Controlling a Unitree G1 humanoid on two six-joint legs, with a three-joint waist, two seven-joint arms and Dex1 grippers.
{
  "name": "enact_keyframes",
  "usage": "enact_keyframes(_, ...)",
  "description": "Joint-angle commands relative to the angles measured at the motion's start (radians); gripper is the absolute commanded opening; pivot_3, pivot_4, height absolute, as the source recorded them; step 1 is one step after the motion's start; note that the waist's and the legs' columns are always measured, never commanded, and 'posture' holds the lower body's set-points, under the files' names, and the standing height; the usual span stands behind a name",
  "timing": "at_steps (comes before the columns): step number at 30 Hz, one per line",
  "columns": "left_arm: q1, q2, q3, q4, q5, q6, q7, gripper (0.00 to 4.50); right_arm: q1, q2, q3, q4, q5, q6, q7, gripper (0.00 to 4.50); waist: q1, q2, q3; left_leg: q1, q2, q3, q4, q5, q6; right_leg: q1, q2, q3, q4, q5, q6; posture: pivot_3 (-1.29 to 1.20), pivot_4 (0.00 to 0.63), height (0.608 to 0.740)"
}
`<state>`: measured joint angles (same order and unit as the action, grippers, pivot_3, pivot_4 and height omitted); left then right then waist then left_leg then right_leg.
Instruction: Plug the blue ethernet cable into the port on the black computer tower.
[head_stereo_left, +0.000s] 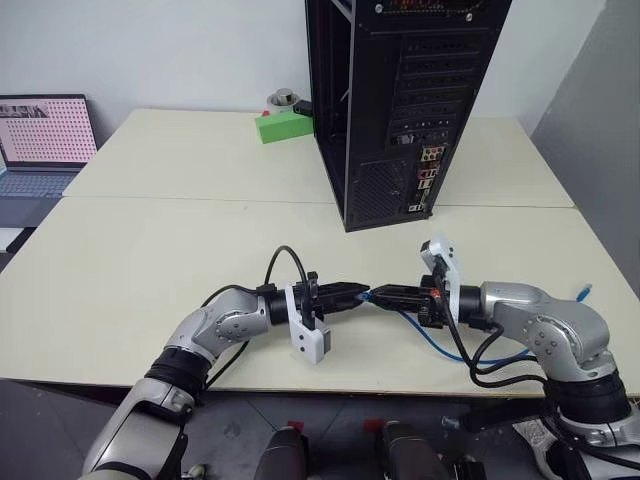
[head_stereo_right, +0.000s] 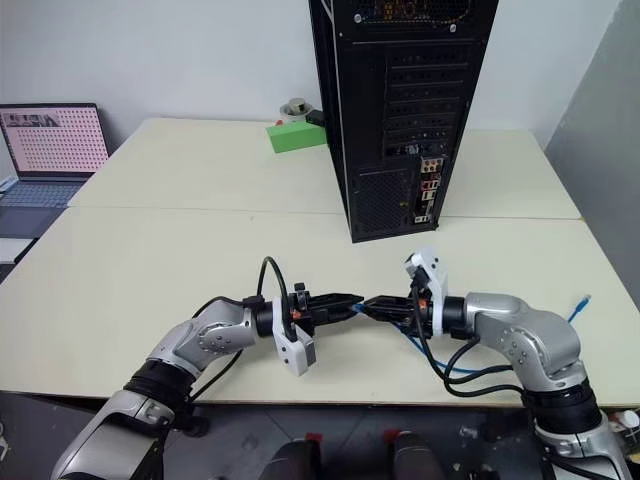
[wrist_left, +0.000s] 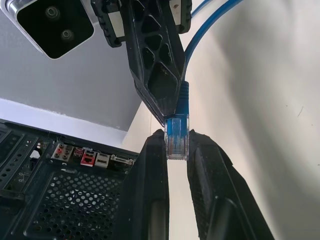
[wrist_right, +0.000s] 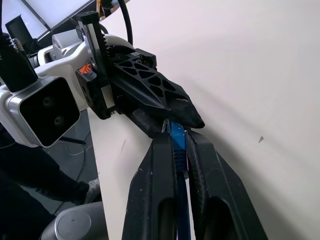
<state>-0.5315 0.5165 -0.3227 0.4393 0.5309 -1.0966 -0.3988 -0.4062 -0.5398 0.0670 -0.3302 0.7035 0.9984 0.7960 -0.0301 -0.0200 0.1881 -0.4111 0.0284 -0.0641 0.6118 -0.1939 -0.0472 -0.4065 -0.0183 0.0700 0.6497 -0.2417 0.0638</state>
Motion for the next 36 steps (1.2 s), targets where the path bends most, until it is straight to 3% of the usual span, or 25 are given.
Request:
enact_keyframes(1, -0.020, -0.004, -0.006, -0.016, -0.003, -0.007, 0.031, 0.27, -0.014, -0.008, -0.010, -0.005, 0.020, -0.003, 0.017, 0.01, 0.000, 0.000, 0.000, 0.000, 0.000, 0.000, 0.000, 0.000, 0.000, 0.000, 0.000, 0.000, 0.000, 0.000, 0.000, 0.00, 0.150, 0.740)
enact_keyframes(14, -0.022, 0.000, -0.017, -0.015, -0.006, 0.005, 0.040, 0.27, -0.011, -0.010, -0.011, -0.003, 0.009, -0.015, 0.016, 0.01, 0.000, 0.000, 0.000, 0.000, 0.000, 0.000, 0.000, 0.000, 0.000, 0.000, 0.000, 0.000, 0.000, 0.000, 0.000, 0.00, 0.150, 0.740)
enact_keyframes(17, -0.021, -0.006, -0.042, -0.008, -0.074, 0.042, -0.017, 0.27, -0.010, -0.010, -0.013, -0.003, 0.007, -0.017, 0.014, 0.01, 0.000, 0.000, 0.000, 0.000, 0.000, 0.000, 0.000, 0.000, 0.000, 0.000, 0.000, 0.000, 0.000, 0.000, 0.000, 0.00, 0.150, 0.740)
enact_keyframes(19, -0.015, -0.012, -0.042, -0.016, -0.131, 0.081, -0.045, 0.97, -0.011, -0.010, -0.013, -0.003, 0.005, -0.019, 0.014, 0.01, 0.000, 0.000, 0.000, 0.000, 0.000, 0.000, 0.000, 0.000, 0.000, 0.000, 0.000, 0.000, 0.000, 0.000, 0.000, 0.00, 0.150, 0.740)
enact_keyframes(27, 0.014, 0.007, -0.044, -0.074, -0.276, 0.197, -0.171, 2.53, -0.016, -0.016, -0.026, -0.002, -0.003, -0.030, 0.009, 0.01, -0.001, 0.000, 0.000, 0.000, 0.000, 0.000, 0.000, 0.000, 0.000, 0.000, 0.000, 0.000, 0.000, 0.000, 0.000, 0.00, 0.150, 0.740)
enact_keyframes(29, 0.048, 0.012, -0.034, -0.114, -0.369, 0.302, -0.233, 2.87, -0.019, -0.015, -0.056, -0.003, -0.019, -0.049, -0.020, 0.01, -0.002, 0.000, 0.000, 0.000, 0.000, 0.000, 0.000, 0.000, 0.000, 0.000, 0.000, 0.000, 0.000, 0.000, 0.000, 0.00, 0.150, 0.740)
enact_keyframes(33, 0.101, -0.009, 0.014, -0.236, -0.523, 0.571, -0.290, 2.90, -0.032, 0.004, -0.117, -0.003, -0.073, -0.100, -0.135, 0.01, -0.002, 0.000, 0.000, 0.000, 0.000, 0.000, 0.000, 0.000, 0.000, 0.000, 0.000, 0.000, 0.000, 0.000, 0.000, 0.00, 0.150, 0.740)
enact_keyframes(36, 0.121, -0.066, 0.054, -0.372, -0.626, 0.910, -0.258, 2.90, -0.061, 0.054, -0.157, -0.010, -0.125, -0.119, -0.285, 0.01, -0.002, 0.000, 0.000, 0.000, 0.000, 0.000, 0.000, 0.000, 0.000, 0.000, 0.000, 0.000, 0.000, 0.000, 0.000, 0.00, 0.150, 0.740)
